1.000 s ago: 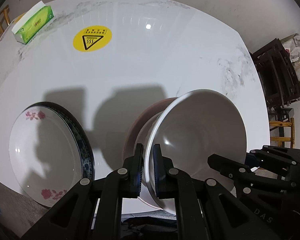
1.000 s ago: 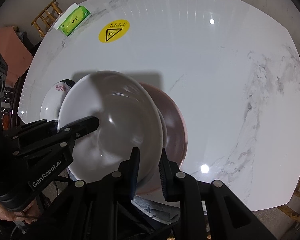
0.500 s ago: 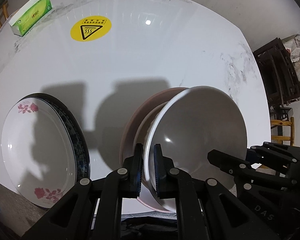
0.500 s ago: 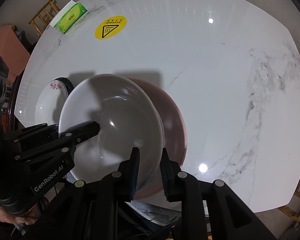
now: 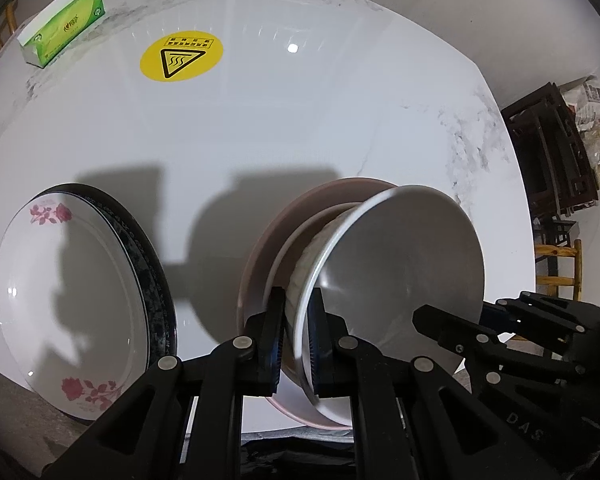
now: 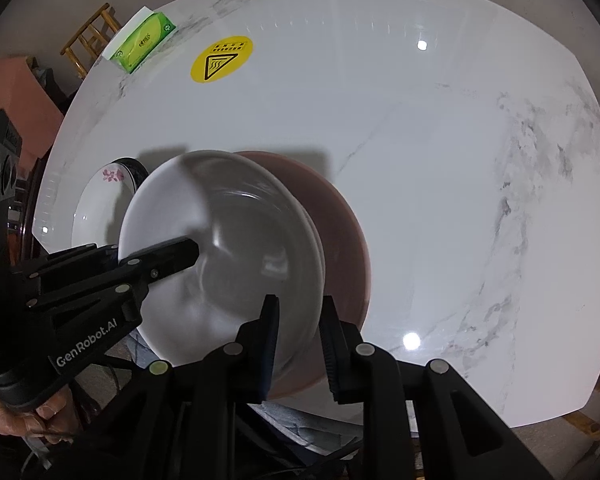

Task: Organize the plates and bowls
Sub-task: 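Lower the 'Rabbit' bowl into the white bowl and open the left tool, then close the left tool on the pink bowl's rim holding the nested bowls, then lift the nested bowls with the left tool and carry them over the plate stack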

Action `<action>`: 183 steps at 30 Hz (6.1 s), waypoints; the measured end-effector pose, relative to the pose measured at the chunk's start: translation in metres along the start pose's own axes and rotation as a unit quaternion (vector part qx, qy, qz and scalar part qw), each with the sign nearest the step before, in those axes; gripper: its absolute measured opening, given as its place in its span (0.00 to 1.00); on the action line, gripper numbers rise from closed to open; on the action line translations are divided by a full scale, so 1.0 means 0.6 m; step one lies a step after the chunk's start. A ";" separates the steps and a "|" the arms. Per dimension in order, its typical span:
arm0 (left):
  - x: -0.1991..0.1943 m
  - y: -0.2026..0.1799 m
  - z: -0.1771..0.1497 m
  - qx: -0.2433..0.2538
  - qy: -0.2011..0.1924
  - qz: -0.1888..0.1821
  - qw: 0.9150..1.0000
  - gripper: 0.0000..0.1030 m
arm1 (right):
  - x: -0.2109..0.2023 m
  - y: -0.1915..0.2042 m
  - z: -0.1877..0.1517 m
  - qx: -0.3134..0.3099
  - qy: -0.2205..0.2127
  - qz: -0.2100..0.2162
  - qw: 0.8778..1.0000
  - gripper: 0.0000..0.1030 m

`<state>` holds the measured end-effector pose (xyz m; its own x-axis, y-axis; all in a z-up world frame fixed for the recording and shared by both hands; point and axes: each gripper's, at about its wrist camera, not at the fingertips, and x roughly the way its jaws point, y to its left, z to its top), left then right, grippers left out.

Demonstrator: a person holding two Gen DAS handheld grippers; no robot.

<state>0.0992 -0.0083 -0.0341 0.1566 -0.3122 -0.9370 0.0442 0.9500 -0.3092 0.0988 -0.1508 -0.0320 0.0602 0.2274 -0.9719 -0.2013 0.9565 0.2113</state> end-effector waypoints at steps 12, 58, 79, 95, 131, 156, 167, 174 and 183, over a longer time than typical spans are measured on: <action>-0.003 0.004 0.004 0.001 0.006 -0.022 1.000 0.16 | -0.005 -0.008 -0.005 0.009 -0.011 0.005 1.000 0.24; -0.105 0.027 -0.034 0.006 -0.129 -0.003 0.992 0.47 | -0.084 0.013 -0.062 -0.003 -0.152 -0.018 0.988 0.24; -0.083 0.065 -0.101 -0.041 -0.168 -0.009 0.985 0.57 | -0.096 0.018 -0.127 0.017 -0.278 -0.059 0.959 0.24; -0.078 0.074 -0.118 -0.050 -0.173 -0.010 0.984 0.58 | -0.090 -0.006 -0.153 0.047 -0.276 -0.056 0.958 0.24; -0.045 0.101 -0.088 -0.103 -0.099 -0.047 0.989 0.45 | -0.033 -0.069 -0.125 0.124 -0.200 -0.012 0.972 0.24; -0.007 0.090 -0.069 -0.098 -0.062 -0.054 0.992 0.20 | 0.004 -0.096 -0.085 0.154 -0.122 0.020 0.980 0.14; -0.006 0.098 -0.070 -0.107 -0.054 -0.063 0.991 0.19 | -0.028 -0.072 -0.086 0.134 -0.132 0.032 0.982 0.16; -0.006 0.095 -0.067 -0.101 -0.059 -0.053 0.992 0.19 | 0.009 -0.050 -0.060 0.107 -0.112 -0.007 0.988 0.16; -0.012 0.070 -0.065 -0.072 -0.084 -0.031 0.993 0.07 | 0.015 -0.050 -0.046 0.096 -0.107 -0.014 0.990 0.11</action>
<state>0.0612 0.0339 -0.0466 0.3202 -0.3538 -0.8788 -0.0810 0.9140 -0.3975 0.0786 -0.1824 -0.0501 0.2721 0.2133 -0.9383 -0.0088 0.9756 0.2193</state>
